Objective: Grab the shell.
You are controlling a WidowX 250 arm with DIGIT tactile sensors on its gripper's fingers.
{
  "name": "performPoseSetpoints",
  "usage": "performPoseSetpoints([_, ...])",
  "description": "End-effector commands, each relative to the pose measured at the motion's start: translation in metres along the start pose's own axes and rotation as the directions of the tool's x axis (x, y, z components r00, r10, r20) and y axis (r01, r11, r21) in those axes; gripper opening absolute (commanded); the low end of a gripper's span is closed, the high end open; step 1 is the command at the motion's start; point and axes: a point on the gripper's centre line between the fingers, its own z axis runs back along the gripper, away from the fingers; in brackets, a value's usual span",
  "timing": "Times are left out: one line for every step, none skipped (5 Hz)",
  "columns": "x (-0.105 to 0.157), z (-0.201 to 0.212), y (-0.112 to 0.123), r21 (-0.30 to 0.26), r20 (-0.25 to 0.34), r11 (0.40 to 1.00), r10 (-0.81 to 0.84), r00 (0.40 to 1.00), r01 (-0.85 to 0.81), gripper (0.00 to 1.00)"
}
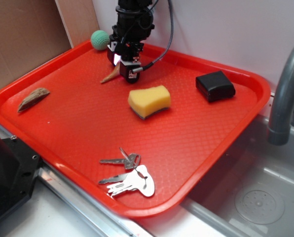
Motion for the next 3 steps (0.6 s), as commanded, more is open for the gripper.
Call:
performPoseSetpoints([-0.015, 0.073, -0.005, 0.031, 0.078, 0.994, 0.100, 0.992, -0.103, 0.00])
performPoseSetpoints([-0.048, 0.118, -0.033, -0.028, 0.200, 0.978, 0.207, 0.958, -0.206, 0.00])
performPoseSetpoints([-0.106, 0.156, -0.054, -0.116, 0.277, 0.950, 0.313, 0.909, -0.291, 0.00])
